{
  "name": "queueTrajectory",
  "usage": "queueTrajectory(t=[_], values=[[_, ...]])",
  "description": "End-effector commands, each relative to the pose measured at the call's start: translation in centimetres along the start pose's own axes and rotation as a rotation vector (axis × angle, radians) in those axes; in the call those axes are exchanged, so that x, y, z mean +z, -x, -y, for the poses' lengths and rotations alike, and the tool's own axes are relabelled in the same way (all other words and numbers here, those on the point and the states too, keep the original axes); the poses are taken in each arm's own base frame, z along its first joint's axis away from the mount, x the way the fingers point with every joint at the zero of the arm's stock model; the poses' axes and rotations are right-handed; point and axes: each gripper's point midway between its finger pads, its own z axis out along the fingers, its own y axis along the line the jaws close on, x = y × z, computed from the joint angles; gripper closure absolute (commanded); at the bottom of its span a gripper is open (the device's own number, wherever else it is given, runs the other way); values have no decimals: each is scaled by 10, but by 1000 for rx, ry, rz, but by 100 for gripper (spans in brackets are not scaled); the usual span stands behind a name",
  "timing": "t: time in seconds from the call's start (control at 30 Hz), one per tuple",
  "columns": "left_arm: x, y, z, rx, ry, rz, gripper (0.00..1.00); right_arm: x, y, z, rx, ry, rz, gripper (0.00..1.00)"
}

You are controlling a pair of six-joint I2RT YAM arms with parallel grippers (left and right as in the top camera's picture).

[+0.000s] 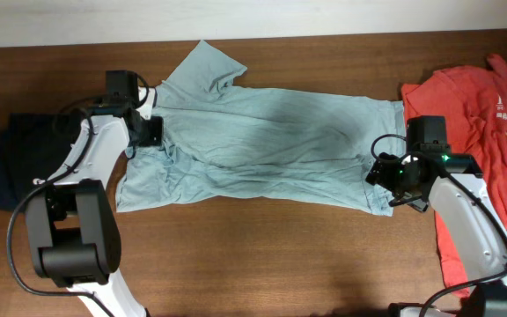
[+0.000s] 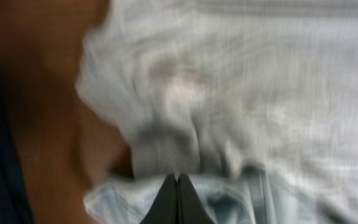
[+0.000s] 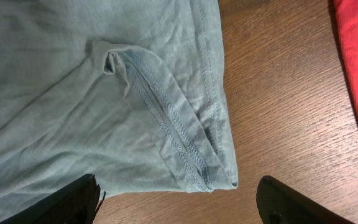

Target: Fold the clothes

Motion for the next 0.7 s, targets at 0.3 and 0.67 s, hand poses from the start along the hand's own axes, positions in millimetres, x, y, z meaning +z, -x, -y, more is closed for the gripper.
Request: queueTrajectory(t=[0.3,0.67], values=[[-6,-31,55,285,-179,-112,82,-3,11,-1,10,1,38,14],[24,-46,56,319,-106,-174,78,-2,7,1,9,-6,24,14]])
